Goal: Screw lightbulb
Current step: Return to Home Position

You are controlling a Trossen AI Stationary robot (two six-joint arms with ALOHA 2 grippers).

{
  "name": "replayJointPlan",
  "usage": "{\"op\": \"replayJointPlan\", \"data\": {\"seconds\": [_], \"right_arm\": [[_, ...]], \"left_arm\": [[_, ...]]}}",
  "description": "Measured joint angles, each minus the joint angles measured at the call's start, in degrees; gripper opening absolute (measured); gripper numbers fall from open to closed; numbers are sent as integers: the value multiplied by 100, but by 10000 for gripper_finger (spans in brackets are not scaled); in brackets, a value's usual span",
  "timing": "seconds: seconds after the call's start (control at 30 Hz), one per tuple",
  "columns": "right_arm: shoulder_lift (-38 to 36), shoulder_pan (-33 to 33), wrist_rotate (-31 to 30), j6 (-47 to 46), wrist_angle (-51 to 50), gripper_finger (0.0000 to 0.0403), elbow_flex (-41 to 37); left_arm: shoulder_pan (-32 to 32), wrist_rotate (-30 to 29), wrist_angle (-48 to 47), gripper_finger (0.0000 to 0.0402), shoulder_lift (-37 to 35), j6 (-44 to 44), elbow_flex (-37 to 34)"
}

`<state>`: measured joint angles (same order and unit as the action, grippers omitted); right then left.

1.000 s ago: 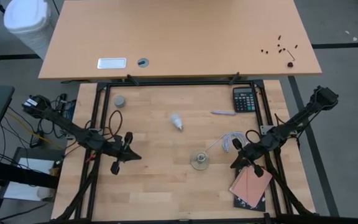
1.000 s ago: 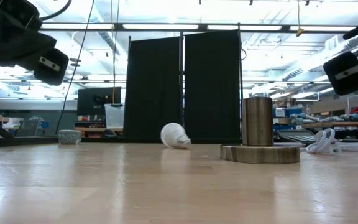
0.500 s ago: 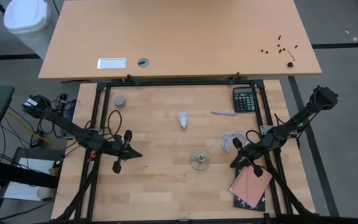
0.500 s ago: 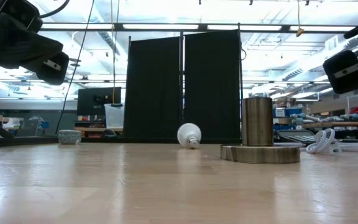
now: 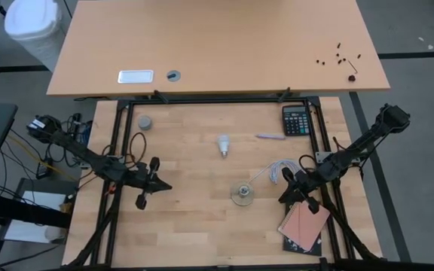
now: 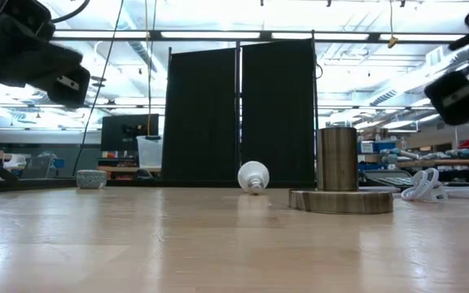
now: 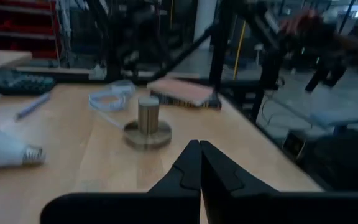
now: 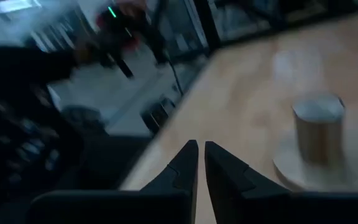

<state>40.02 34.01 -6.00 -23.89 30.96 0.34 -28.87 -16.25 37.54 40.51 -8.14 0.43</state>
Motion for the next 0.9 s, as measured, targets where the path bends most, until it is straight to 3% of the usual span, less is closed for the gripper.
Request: {"op": "replayJointPlan", "data": {"seconds": [0.07, 0.3, 0.6, 0.9], "right_arm": [[-87, -19, 1, 1, -217, 40, 0], [-603, -19, 4, 5, -553, 39, 0], [-1682, -34, 61, 8, -2936, 39, 2], [-2771, -61, 298, 5, -2968, 41, 4]], "left_arm": [[1, -3, -22, 5, -107, 0, 0], [1, -5, -1460, 5, -964, -1, 0], [1, -4, -3125, 5, -2024, -1, -2], [83, 1, -3462, 6, -2883, -2, -2]]}}
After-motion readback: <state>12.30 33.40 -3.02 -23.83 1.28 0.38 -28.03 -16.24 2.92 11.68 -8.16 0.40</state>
